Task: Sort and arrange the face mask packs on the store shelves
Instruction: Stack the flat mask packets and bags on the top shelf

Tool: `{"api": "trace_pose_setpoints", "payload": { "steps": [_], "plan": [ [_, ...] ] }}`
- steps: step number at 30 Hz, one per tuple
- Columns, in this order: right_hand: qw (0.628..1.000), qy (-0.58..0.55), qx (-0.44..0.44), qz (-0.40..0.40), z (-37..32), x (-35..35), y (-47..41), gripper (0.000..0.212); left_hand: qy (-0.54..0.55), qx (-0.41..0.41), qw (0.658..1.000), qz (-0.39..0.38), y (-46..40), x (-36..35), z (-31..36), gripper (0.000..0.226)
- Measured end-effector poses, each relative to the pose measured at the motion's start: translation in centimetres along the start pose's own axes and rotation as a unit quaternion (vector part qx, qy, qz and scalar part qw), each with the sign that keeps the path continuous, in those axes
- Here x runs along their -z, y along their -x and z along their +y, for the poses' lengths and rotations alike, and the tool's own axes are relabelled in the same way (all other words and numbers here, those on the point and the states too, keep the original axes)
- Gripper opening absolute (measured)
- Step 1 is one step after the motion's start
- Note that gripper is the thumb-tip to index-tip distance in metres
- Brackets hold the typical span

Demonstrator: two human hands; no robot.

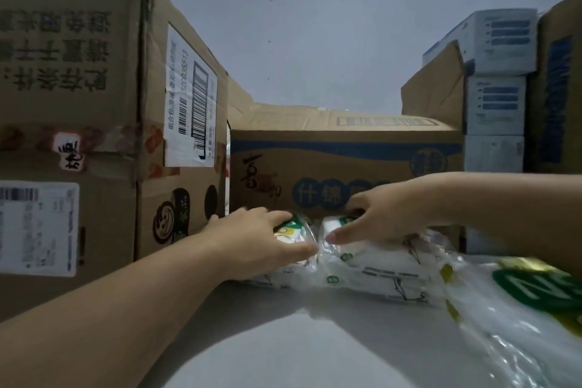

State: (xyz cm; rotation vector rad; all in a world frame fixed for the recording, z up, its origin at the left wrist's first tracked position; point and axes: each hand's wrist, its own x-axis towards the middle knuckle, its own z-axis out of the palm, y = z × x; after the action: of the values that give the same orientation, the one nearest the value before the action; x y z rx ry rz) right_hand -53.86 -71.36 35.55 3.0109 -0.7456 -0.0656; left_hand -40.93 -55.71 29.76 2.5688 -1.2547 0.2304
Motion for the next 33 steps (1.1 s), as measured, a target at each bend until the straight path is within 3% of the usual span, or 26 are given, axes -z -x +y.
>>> {"api": "trace_pose_setpoints", "payload": {
  "steps": [3, 6, 11, 20, 23, 26, 29, 33],
  "plan": [
    [0.988, 0.048, 0.100, 0.105, -1.6, 1.1, 0.1, 0.065, -0.021, -0.010, 0.999, 0.043, 0.2, 0.1, 0.2, 0.102],
    [0.976, 0.091, 0.176, 0.087, -3.3, 1.5, -0.6, 0.045, -0.015, -0.018, 0.998, 0.052, 0.4, 0.3, 0.2, 0.108],
    [0.983, 0.110, 0.147, -0.004, -4.6, 1.0, -2.7, 0.053, 0.044, -0.022, 0.999, 0.018, 0.4, 0.2, -0.3, 0.072],
    [0.986, 0.074, 0.119, -0.091, -4.4, -0.5, -4.0, 0.055, 0.011, -0.003, 1.000, -0.018, 0.3, 0.2, -0.6, 0.088],
    [0.991, 0.052, 0.121, -0.010, -4.3, 0.2, -3.1, 0.067, 0.004, -0.007, 1.000, 0.016, 0.6, 0.6, -0.5, 0.091],
    [0.991, 0.036, 0.115, 0.051, -2.8, 2.2, -0.7, 0.098, -0.017, -0.034, 0.999, 0.038, 1.1, 1.4, -0.5, 0.106],
    [0.991, 0.118, 0.059, -0.026, 0.2, 2.4, 1.9, 0.124, -0.070, -0.071, 0.995, -0.029, 1.7, 1.3, -0.8, 0.127],
    [0.986, 0.143, 0.029, -0.081, 1.5, -0.1, 3.1, 0.126, -0.125, -0.067, 0.989, -0.035, 1.5, 1.1, -0.8, 0.121]
  ]
}}
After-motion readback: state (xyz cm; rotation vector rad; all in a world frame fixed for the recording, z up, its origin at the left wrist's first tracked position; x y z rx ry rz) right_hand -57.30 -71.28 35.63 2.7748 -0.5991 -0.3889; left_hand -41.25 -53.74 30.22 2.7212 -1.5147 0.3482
